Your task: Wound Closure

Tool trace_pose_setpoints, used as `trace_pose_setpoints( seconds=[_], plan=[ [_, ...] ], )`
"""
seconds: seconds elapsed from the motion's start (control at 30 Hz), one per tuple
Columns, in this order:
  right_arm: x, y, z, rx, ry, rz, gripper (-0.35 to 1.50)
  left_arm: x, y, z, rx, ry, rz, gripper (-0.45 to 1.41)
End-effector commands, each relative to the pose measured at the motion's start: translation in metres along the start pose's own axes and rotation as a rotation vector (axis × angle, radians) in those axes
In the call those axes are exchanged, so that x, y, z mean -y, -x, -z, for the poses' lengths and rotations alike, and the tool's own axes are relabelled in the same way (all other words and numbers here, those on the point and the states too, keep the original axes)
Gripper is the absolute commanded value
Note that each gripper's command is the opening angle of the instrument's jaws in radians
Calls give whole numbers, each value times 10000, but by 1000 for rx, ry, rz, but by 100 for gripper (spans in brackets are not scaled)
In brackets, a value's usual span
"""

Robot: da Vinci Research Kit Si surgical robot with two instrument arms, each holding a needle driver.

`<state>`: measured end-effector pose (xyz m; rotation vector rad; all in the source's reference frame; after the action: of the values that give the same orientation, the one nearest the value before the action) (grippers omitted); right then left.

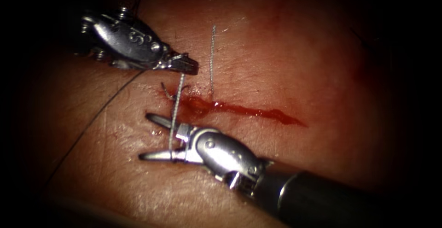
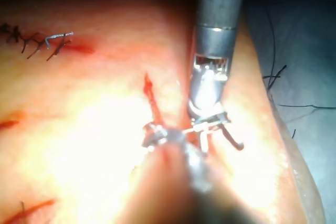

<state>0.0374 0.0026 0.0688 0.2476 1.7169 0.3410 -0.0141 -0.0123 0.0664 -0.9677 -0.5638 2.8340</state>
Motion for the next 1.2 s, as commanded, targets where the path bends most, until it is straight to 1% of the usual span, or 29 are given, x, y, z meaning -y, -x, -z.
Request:
trace_pose_setpoints(
  seconds=[0.03,0.1,0.17,0.23,0.33,0.4,0.5,0.57,0.67,0.7,0.77,0.8,0.83,0.87,1.0,1.03,1.07,1.1,1.13,1.2],
  plan=[
    [5,8,-9,-22,-1,-3,56,-2,9,-14,-2,4,-6,-45],
    [6,8,-10,-76,0,-3,56,3,20,-30,-6,11,-16,-45],
    [6,8,-12,-102,-6,-8,56,8,27,-43,-9,17,-23,-45],
    [6,6,-12,-119,-19,-11,56,11,31,-51,-10,19,-27,-45],
    [5,3,-10,-144,-2,-16,54,15,40,-58,-32,5,-35,-45],
    [3,2,-8,-153,12,-17,54,10,46,-57,-50,-3,-39,-45],
    [0,-1,-3,-192,57,-18,52,-3,61,-55,-72,-13,-53,-45],
    [-2,-2,-1,-218,90,-18,52,-14,73,-60,-79,-19,-64,-45],
    [-7,-2,1,-254,171,-17,52,-32,87,-69,-90,-46,-74,-45],
    [-11,-1,2,-262,213,-14,52,-41,92,-72,-95,-54,-69,-45],
    [-16,1,4,-256,265,-9,52,-49,93,-71,-104,-60,-62,-45],
    [-19,3,9,-245,314,-9,54,-58,92,-68,-115,-64,-58,-45],
    [-21,4,11,-243,330,-10,54,-63,91,-65,-123,-66,-55,-45],
    [-23,5,18,-237,374,-23,54,-71,89,-61,-134,-70,-52,-45],
    [-27,5,31,-239,441,-69,57,-87,87,-55,-139,-75,-48,-45],
    [-28,4,38,-192,506,-86,66,-96,84,-51,-143,-80,-43,-45],
    [-28,4,38,-192,506,-86,66,-96,84,-51,-143,-80,-43,-45],
    [-26,3,40,-143,560,-98,74,-101,81,-48,-148,-82,-38,-45],
    [-26,2,40,-128,576,-101,76,-102,79,-46,-151,-82,-36,-45],
    [-25,-4,38,-103,656,-111,71,-102,65,-37,-165,-87,-19,-45]
  ],
)
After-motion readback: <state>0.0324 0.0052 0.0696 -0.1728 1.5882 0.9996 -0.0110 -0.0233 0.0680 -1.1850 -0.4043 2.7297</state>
